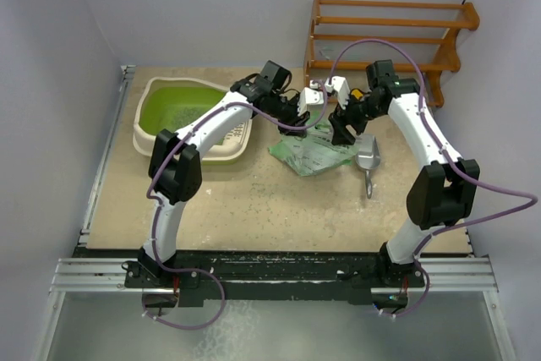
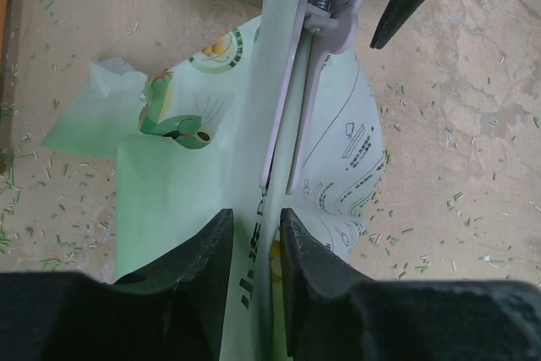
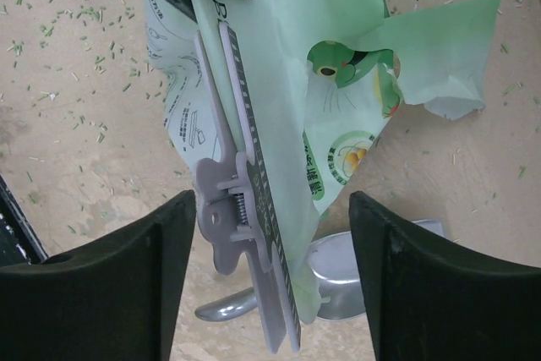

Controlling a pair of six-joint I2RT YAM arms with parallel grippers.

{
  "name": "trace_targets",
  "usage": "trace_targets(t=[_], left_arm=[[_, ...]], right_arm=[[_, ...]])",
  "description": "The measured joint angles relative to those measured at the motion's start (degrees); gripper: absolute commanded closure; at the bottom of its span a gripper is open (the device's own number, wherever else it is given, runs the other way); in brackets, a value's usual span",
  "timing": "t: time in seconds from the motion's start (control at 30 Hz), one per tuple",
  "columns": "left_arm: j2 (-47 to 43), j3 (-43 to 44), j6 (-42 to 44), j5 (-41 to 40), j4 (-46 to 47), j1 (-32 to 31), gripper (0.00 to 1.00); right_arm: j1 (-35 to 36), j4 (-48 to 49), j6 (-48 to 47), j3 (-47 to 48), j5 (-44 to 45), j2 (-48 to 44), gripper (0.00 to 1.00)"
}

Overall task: Fill the litter box with clean litter
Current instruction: Clamp the cat litter bag at the center of the board, then reset both arms

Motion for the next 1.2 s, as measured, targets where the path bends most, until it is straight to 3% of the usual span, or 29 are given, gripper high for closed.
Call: trace_targets(t=[0.07,0.1,0.13,0.27,0.63,0.87,1.2], left_arm=[[-0.07,-0.48,-0.63,-0.68,0.61,0.00,0.61],[-0.07,-0.59,-0.92,-1.01,0.96,-0.04,0.47],[-0.07,-0.70,-1.29,-1.60,1.44,-0.13,0.42],[-0.74,-1.55,-2.93,-3.17,2.95,-0.28,0.34],[-5.57,-1.55,-5.90,-5.66,4.81,0.15,0.27],[-12.52,-4.83,-9.90,-7.15,7.52,3.21,0.25],[-38.16,-30.49,-31.30,-16.92,30.45,22.67,0.22]], right_arm=[[0.04,0.28,0.66,-0.17,0.04,-0.02,0.21],[0.17,0.63,1.11,-0.17,0.04,-0.13,0.20],[0.31,0.98,1.51,-0.17,0.04,-0.28,0.20],[0.57,2.49,3.28,-0.17,0.07,-1.97,0.18],[-3.65,5.25,9.64,0.70,-1.22,-4.76,0.16],[-12.83,6.08,17.84,2.43,-2.05,-6.08,0.16],[-18.95,9.99,31.01,2.97,6.34,-11.58,0.15]])
